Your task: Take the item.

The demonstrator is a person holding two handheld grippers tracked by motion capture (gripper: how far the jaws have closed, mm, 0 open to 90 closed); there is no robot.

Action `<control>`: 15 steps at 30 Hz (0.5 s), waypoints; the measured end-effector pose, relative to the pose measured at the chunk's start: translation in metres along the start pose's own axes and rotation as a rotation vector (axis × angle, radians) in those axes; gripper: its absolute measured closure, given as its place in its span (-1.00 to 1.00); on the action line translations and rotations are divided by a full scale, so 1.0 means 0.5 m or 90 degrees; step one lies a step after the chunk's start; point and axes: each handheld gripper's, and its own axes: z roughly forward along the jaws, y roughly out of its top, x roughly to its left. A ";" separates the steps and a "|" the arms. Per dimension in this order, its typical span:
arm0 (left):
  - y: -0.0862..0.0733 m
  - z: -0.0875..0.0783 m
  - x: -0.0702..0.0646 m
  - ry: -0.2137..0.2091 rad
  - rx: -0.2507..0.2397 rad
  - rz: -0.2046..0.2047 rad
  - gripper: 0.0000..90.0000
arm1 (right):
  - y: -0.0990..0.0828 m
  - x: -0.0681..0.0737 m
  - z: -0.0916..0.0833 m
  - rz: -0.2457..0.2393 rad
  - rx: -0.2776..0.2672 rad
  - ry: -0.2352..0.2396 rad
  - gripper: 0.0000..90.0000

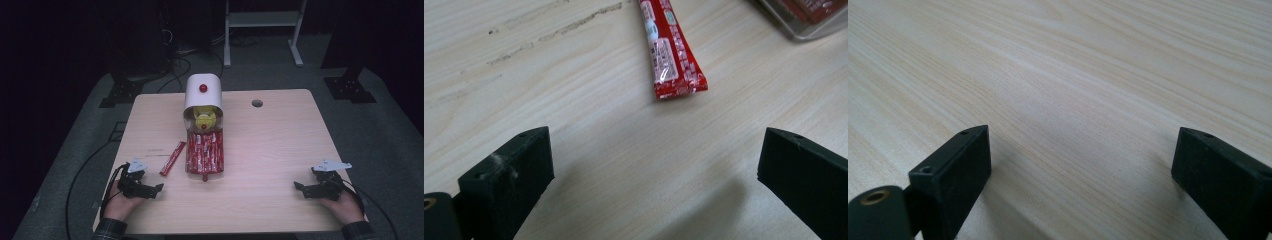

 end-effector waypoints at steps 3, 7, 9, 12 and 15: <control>-0.004 0.006 0.002 0.001 0.010 0.001 -0.98 | 0.000 0.000 0.000 0.000 0.000 0.000 -0.83; -0.008 0.010 0.001 0.004 0.002 0.007 -1.00 | 0.000 0.000 0.000 0.000 0.000 0.000 -0.83; -0.013 0.010 0.002 0.002 -0.012 0.012 -1.00 | 0.000 0.000 0.000 0.000 0.000 0.000 -0.83; -0.019 0.011 0.003 -0.001 -0.033 0.015 -1.00 | 0.000 0.000 0.000 0.000 0.000 0.000 -0.83; -0.020 0.012 0.003 -0.002 -0.038 0.016 -1.00 | 0.000 0.000 0.000 0.000 0.000 0.000 -0.83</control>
